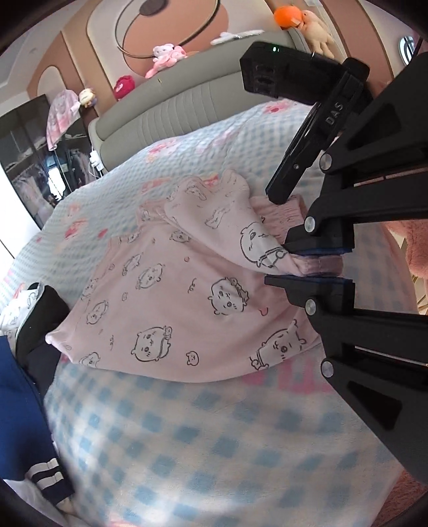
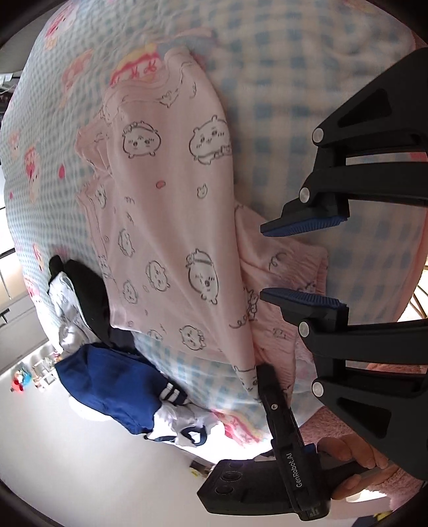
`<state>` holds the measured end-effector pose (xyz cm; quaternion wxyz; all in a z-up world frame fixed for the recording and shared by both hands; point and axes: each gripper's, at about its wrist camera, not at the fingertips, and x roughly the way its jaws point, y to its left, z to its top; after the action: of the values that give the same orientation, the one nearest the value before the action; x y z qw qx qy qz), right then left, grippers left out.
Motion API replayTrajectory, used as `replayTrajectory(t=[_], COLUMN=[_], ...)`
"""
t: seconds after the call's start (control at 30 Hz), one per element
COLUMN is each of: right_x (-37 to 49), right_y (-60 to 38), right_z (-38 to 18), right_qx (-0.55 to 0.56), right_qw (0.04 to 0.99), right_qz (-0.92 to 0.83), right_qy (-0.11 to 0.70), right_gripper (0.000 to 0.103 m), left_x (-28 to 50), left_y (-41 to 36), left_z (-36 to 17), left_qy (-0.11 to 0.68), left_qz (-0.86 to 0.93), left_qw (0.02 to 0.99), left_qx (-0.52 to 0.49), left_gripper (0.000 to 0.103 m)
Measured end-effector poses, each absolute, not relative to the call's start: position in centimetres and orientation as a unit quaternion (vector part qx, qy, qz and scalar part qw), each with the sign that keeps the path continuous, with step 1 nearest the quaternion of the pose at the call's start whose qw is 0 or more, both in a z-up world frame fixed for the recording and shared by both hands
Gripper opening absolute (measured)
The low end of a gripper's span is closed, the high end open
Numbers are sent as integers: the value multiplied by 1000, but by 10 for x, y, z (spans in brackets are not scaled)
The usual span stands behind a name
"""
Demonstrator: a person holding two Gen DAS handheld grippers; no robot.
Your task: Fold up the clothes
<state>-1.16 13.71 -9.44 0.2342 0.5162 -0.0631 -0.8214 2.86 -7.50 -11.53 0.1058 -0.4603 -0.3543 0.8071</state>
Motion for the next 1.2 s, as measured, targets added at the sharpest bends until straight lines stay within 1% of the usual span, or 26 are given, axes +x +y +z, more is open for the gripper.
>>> replayTrajectory(t=[0.03, 0.1, 0.2, 0.27, 0.43, 0.6, 0.67, 0.8, 0.87, 0.93, 1.03, 1.13, 1.2], right_x=[-10, -7, -1, 7, 15, 0, 2, 13, 19, 22, 24, 27, 29], right_y=[134, 130, 130, 134, 121, 126, 131, 151, 159, 165, 170, 175, 178], right_z=[-96, -103, -118, -120, -123, -133, -131, -121, -119, -124, -124, -118, -113], right_qx=[517, 524, 543, 541, 534, 537, 528, 519, 512, 518, 524, 523, 521], right_qw=[235, 231, 213, 224, 231, 194, 172, 144, 129, 119, 135, 159, 176], right_qz=[-821, -819, -812, -810, -813, -821, -831, -842, -849, -847, -840, -836, -833], right_qy=[-59, -47, -27, -26, 30, -12, -11, -33, -32, -32, -40, -52, -60], right_gripper=[33, 41, 41, 41, 41, 41, 41, 41, 42, 42, 42, 42, 42], left_x=[27, 24, 22, 22, 23, 29, 35, 43, 40, 35, 34, 37, 39], left_y=[-74, -75, -81, -82, -77, -77, -78, -69, -59, -55, -54, -62, -67], left_z=[-119, -128, -141, -139, -128, -117, -108, -101, -113, -140, -169, -155, -144], left_qy=[-351, -359, -385, -381, -379, -380, -371, -372, -351, -359, -389, -405, -415], left_qz=[806, 799, 784, 788, 797, 806, 816, 816, 812, 788, 756, 763, 770], left_qw=[104, 99, 98, 98, 106, 98, 83, 88, 84, 84, 98, 114, 125], left_qx=[-465, -472, -478, -474, -458, -443, -436, -434, -458, -493, -517, -491, -469], left_gripper=[10, 10, 10, 10, 10, 10, 10, 9, 9, 9, 10, 11, 15])
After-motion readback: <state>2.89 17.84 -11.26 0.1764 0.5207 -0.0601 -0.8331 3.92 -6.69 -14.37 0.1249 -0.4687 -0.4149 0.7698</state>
